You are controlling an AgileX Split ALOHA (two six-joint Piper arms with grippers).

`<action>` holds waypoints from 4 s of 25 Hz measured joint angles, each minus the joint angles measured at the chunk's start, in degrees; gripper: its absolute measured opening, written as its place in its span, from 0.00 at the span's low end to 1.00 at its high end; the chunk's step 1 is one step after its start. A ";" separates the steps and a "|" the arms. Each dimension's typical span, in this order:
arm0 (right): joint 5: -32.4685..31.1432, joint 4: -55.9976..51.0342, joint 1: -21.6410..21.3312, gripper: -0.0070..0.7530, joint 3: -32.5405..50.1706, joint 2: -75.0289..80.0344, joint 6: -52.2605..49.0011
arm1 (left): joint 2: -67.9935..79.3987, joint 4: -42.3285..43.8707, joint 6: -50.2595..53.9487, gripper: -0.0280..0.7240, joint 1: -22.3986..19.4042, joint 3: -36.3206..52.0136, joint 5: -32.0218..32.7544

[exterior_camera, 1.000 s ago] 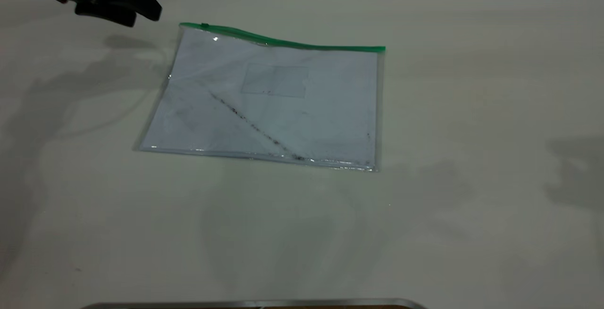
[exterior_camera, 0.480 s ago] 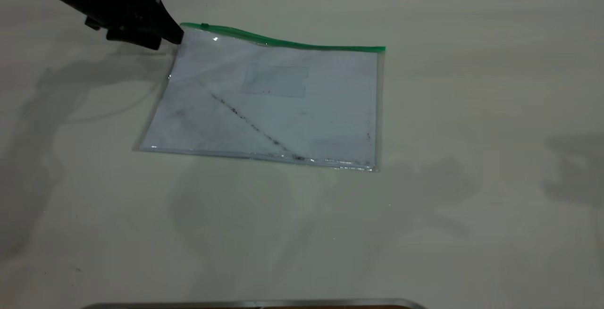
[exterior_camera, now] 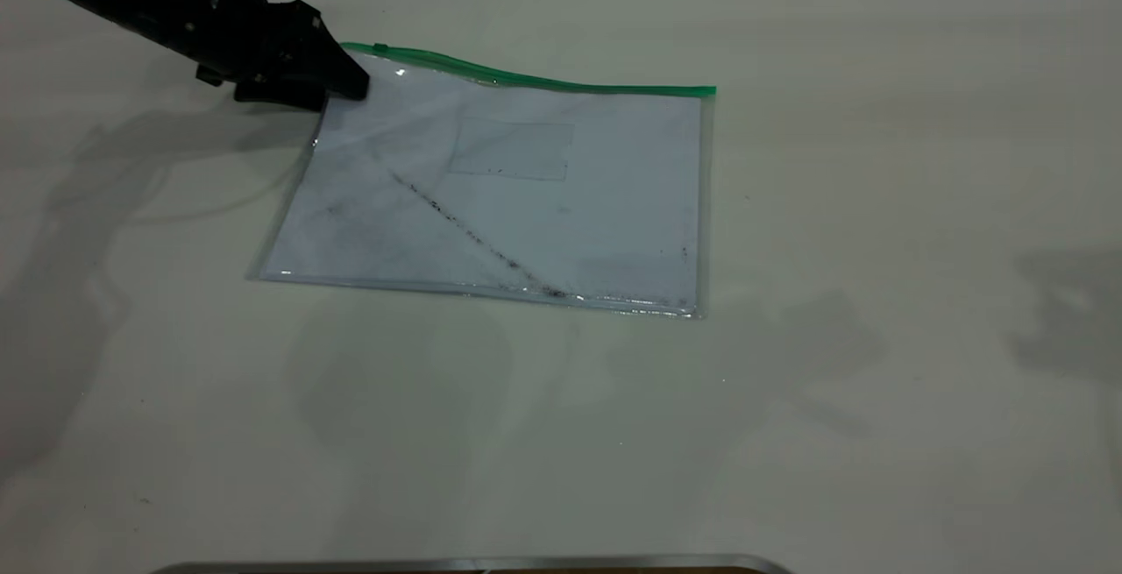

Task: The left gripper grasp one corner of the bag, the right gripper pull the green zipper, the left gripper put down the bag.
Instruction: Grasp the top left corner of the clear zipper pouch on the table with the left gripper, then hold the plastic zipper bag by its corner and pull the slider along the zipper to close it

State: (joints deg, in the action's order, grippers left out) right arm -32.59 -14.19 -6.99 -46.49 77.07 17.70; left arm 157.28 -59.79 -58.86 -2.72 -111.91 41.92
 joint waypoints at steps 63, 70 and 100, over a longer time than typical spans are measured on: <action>9.49 -40.43 24.67 0.73 -18.58 35.36 52.48 | 1.74 7.95 -53.87 0.11 25.61 -23.69 24.94; 8.44 -46.19 24.67 0.69 -18.69 35.44 58.07 | 1.85 3.69 -54.21 0.11 25.98 -23.69 24.94; 10.29 -45.91 24.67 0.06 -18.69 39.32 58.97 | 1.85 3.51 -54.36 0.11 25.82 -23.69 24.99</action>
State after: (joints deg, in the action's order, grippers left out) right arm -22.30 -60.10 17.68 -65.18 116.39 76.67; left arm 159.13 -56.28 -113.21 23.10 -135.60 66.92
